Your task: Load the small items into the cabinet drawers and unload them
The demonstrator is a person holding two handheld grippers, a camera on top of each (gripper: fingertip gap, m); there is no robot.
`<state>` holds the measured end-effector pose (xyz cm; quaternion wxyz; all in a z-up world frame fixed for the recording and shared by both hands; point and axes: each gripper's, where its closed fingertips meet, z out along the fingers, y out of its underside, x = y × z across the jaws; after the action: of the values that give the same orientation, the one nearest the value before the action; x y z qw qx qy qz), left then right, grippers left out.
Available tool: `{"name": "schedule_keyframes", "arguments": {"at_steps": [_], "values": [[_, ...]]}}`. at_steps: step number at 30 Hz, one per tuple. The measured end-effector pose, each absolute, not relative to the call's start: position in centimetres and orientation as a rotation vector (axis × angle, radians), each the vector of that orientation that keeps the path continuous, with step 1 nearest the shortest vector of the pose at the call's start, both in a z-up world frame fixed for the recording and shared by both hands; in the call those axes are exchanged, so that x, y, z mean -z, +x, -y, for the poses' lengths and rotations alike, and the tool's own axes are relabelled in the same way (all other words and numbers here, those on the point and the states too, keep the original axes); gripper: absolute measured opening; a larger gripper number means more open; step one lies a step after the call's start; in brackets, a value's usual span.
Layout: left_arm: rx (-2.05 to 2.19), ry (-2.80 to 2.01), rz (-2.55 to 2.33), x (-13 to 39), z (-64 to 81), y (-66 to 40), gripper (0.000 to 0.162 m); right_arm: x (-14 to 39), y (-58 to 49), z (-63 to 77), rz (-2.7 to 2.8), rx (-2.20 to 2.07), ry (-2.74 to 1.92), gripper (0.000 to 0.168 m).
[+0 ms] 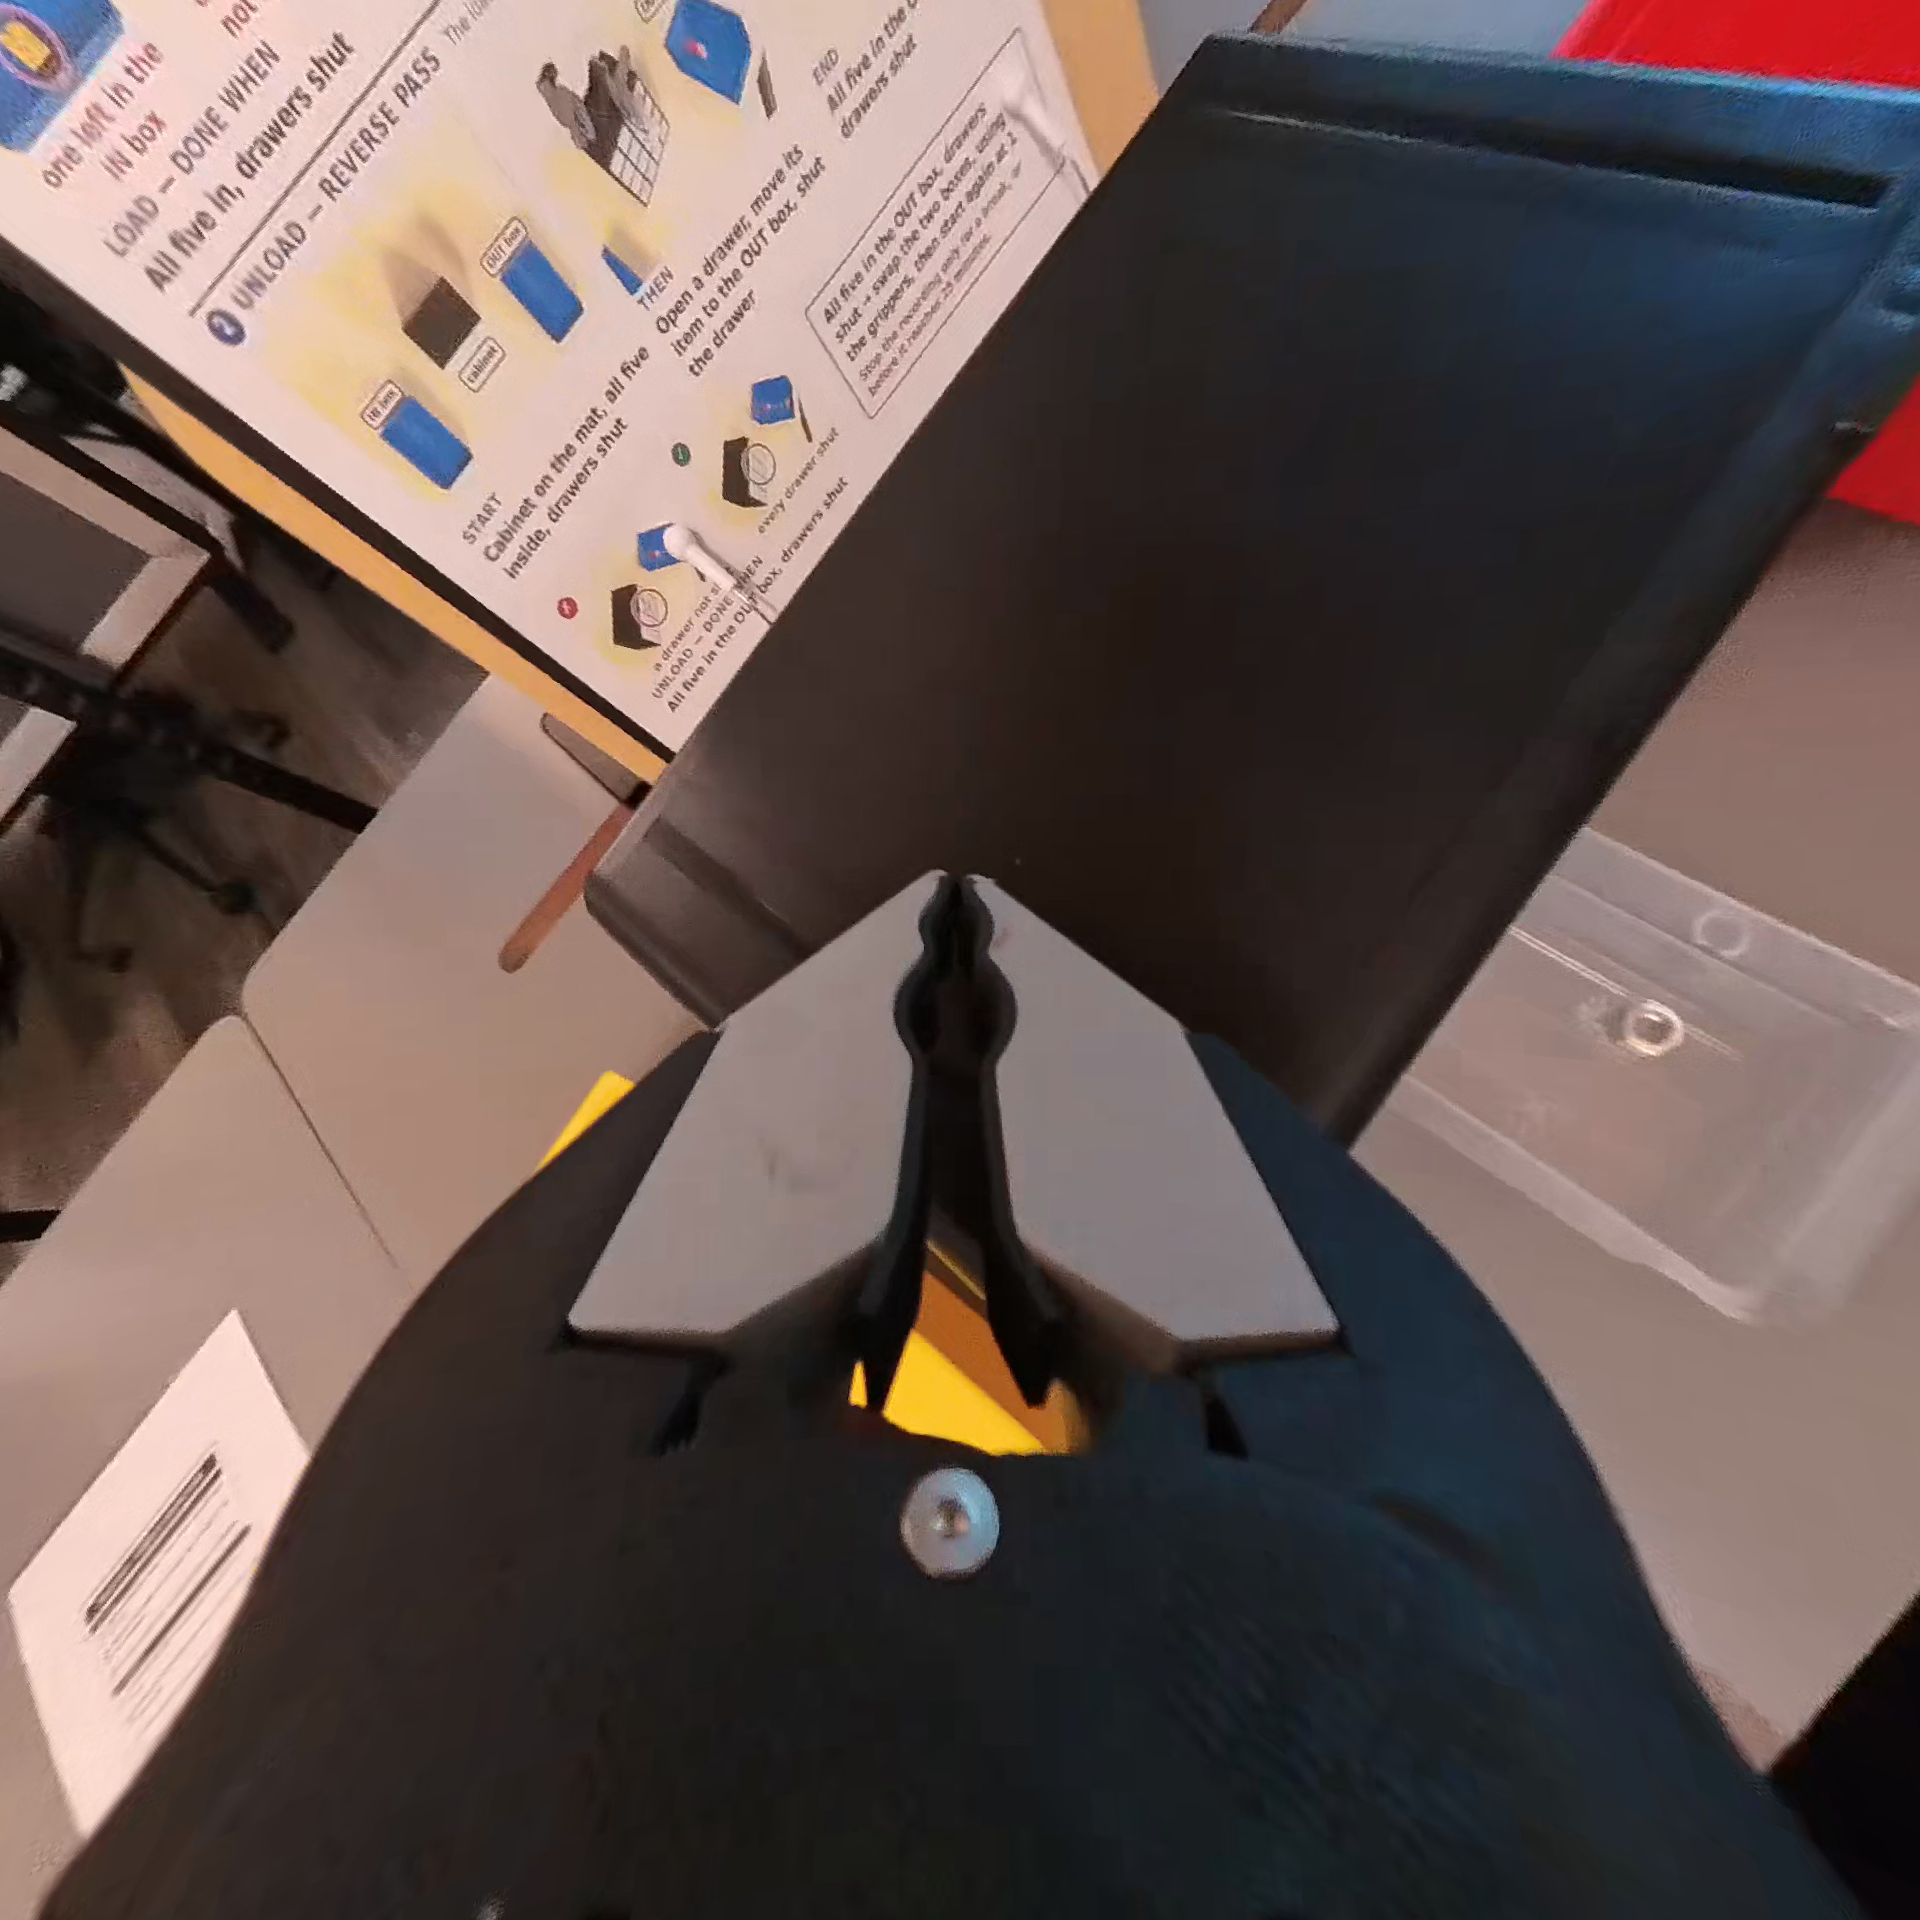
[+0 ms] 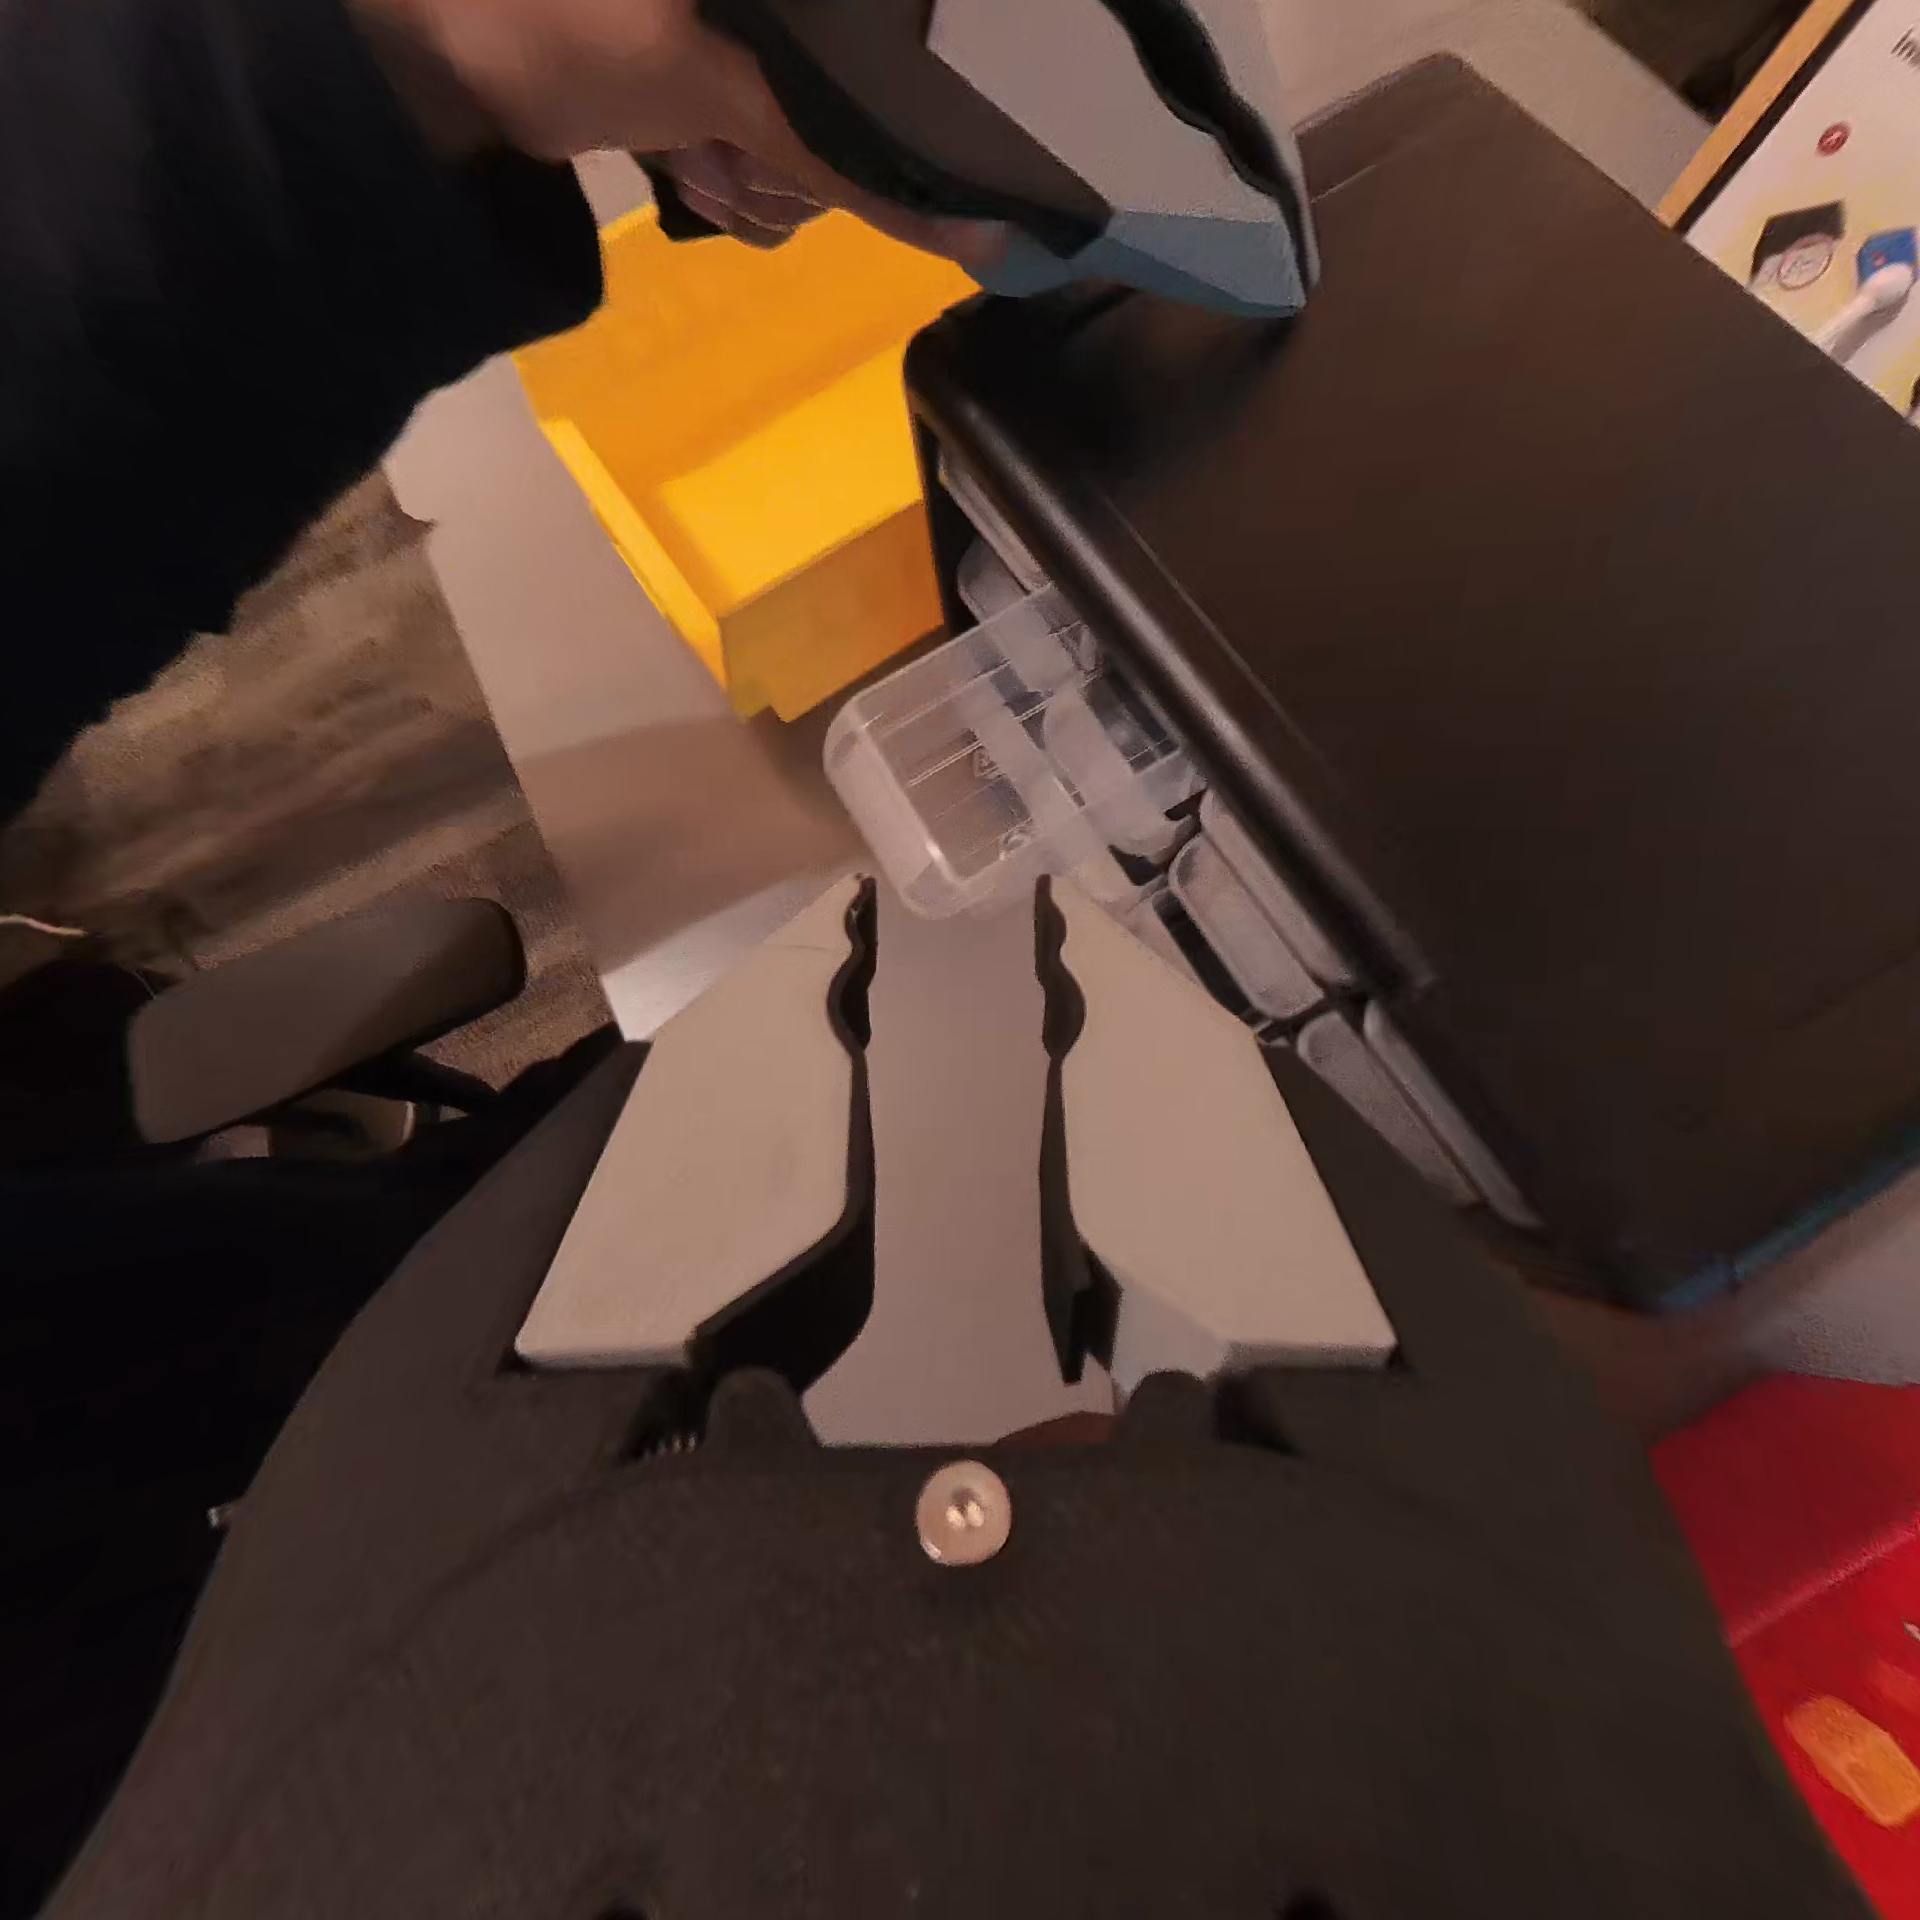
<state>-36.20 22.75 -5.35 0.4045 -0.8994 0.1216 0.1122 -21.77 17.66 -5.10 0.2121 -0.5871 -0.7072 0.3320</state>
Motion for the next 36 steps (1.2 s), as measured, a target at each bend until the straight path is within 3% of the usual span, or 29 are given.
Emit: {"name": "schedule_keyframes", "arguments": {"at_steps": [12,18,36], "values": [[-0.215,-2.266,-0.251,5.4,-23.1,-36.3,0.0,9.4,-25.1,-17.8,2.347,-0.321,-1.808,0.024],[-0.21,-2.256,-0.243,5.3,-23.2,-36.3,0.0,10.6,-24.4,-18.1,2.467,-0.055,-1.824,0.013],[0.039,-2.18,-0.039,4.8,-23.1,-36.9,0.0,11.4,-24.4,-18.3,2.482,0.043,-1.876,0.015]]}}
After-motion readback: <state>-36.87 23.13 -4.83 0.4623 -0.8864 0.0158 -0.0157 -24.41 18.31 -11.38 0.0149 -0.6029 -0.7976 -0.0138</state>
